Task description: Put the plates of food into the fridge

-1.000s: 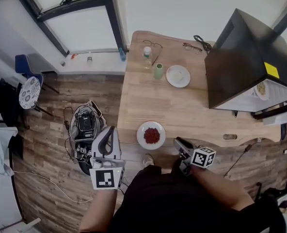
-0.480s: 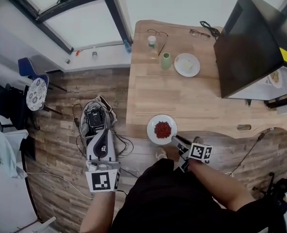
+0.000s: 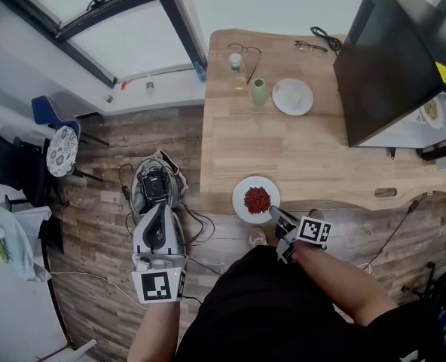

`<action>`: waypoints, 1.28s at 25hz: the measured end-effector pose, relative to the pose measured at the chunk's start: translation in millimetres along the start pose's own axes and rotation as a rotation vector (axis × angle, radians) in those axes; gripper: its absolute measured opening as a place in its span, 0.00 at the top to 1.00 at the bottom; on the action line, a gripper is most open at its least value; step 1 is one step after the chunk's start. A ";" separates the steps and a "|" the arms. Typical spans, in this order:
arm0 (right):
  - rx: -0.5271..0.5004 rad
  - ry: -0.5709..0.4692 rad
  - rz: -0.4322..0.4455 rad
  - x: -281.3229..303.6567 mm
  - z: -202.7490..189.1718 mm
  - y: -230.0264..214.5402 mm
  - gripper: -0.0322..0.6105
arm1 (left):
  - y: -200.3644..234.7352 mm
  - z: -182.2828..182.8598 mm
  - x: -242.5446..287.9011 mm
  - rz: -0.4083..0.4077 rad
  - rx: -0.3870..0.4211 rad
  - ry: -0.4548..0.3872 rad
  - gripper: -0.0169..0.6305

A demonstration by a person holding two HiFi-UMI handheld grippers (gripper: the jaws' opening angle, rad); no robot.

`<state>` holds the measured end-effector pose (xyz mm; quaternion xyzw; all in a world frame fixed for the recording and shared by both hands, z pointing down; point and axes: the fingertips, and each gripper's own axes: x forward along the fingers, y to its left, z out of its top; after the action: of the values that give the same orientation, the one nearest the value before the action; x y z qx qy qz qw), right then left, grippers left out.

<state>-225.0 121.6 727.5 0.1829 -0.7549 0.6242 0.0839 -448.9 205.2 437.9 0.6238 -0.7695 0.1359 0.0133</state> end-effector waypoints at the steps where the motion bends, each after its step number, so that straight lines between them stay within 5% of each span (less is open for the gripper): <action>1: -0.002 0.000 0.009 -1.8 1.0 3.7 0.90 | -0.2 0.2 0.1 -0.001 0.000 -0.004 0.97; 10: 0.020 -0.087 0.082 -39.8 29.4 33.9 0.90 | -23.1 10.2 18.6 -0.077 -0.036 -0.068 0.97; 22: -0.008 -0.363 0.023 -132.2 112.9 42.4 0.90 | -95.8 53.3 72.5 -0.277 -0.046 -0.169 0.97; 32: -0.003 -0.535 0.018 -214.7 178.8 23.8 0.90 | -165.0 99.3 110.6 -0.359 -0.026 -0.219 0.97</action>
<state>-18.6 -11.9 592.6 0.3346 -0.7527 0.5533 -0.1241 -299.5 46.5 395.1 0.7618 -0.6445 0.0530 -0.0384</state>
